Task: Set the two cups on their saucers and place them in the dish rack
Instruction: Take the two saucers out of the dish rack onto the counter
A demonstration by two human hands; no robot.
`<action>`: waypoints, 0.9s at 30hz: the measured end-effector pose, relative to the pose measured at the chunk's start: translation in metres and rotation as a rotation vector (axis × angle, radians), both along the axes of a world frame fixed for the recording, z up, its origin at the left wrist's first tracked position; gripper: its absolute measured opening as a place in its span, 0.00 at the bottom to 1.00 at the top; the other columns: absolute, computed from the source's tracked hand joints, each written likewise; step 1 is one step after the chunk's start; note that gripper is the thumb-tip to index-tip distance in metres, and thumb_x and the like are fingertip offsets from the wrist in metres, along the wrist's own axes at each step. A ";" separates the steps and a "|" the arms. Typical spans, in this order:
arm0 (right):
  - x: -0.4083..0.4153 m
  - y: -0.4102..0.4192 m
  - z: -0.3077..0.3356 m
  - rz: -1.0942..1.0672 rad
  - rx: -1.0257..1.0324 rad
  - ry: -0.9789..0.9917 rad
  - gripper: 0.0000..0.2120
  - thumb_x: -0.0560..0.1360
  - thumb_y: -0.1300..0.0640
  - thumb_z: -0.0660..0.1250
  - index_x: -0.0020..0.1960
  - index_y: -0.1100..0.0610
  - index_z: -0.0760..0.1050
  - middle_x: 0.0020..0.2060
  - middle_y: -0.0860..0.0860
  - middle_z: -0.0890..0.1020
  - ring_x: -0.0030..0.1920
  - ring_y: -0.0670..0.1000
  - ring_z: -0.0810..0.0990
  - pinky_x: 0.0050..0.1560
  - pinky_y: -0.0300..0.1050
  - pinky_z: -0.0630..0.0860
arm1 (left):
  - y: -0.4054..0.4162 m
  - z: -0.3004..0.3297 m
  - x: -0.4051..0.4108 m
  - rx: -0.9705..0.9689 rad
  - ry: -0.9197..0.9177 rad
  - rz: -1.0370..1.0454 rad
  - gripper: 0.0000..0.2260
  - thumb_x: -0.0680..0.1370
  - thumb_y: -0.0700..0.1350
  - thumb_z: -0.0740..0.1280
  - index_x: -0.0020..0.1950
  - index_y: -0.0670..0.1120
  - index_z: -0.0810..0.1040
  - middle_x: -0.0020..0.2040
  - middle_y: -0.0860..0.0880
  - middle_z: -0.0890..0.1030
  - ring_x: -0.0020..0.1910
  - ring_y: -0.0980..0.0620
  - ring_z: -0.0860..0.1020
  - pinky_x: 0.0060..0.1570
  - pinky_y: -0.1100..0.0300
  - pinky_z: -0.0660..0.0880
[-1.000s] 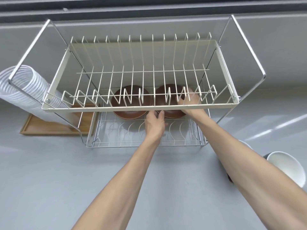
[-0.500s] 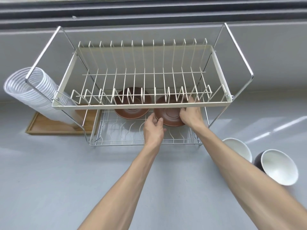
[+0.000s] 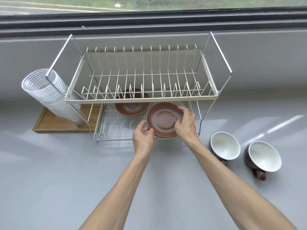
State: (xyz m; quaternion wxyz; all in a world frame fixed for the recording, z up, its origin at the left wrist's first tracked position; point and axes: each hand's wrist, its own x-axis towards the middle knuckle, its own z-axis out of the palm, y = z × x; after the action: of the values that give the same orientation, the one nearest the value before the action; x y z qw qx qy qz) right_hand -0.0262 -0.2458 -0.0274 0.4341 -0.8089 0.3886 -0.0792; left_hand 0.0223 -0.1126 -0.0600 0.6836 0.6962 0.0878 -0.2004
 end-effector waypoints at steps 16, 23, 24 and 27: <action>-0.122 0.061 -0.004 -0.084 0.117 -0.131 0.29 0.75 0.63 0.61 0.75 0.51 0.65 0.68 0.53 0.72 0.71 0.51 0.67 0.70 0.44 0.63 | 0.066 0.023 -0.085 -0.003 -0.004 -0.144 0.20 0.79 0.29 0.63 0.70 0.42 0.76 0.54 0.39 0.84 0.41 0.53 0.84 0.41 0.62 0.83; -0.188 0.071 -0.013 -0.204 0.143 -0.168 0.26 0.76 0.61 0.65 0.72 0.51 0.68 0.66 0.51 0.73 0.69 0.50 0.70 0.69 0.43 0.66 | 0.072 0.016 -0.140 0.029 0.066 -0.181 0.21 0.78 0.31 0.64 0.69 0.44 0.76 0.54 0.43 0.84 0.43 0.53 0.85 0.38 0.65 0.82; -0.197 0.071 -0.016 -0.223 0.150 -0.168 0.25 0.76 0.61 0.65 0.72 0.50 0.68 0.66 0.51 0.74 0.69 0.49 0.70 0.70 0.46 0.67 | 0.072 0.014 -0.147 0.031 0.078 -0.193 0.21 0.78 0.31 0.65 0.69 0.45 0.76 0.55 0.43 0.85 0.43 0.53 0.85 0.38 0.64 0.82; -0.227 0.065 -0.020 -0.306 0.181 -0.162 0.25 0.75 0.60 0.65 0.71 0.49 0.69 0.64 0.49 0.75 0.67 0.49 0.72 0.69 0.51 0.69 | 0.063 0.007 -0.171 0.043 0.104 -0.257 0.20 0.77 0.31 0.65 0.68 0.45 0.77 0.54 0.43 0.85 0.42 0.54 0.86 0.40 0.62 0.83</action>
State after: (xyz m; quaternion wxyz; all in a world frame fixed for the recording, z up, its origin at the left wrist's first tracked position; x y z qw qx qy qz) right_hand -0.2537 -0.1810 -0.0477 0.5177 -0.6891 0.4762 -0.1740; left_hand -0.1485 -0.0501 -0.0527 0.6319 0.7049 0.0374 -0.3201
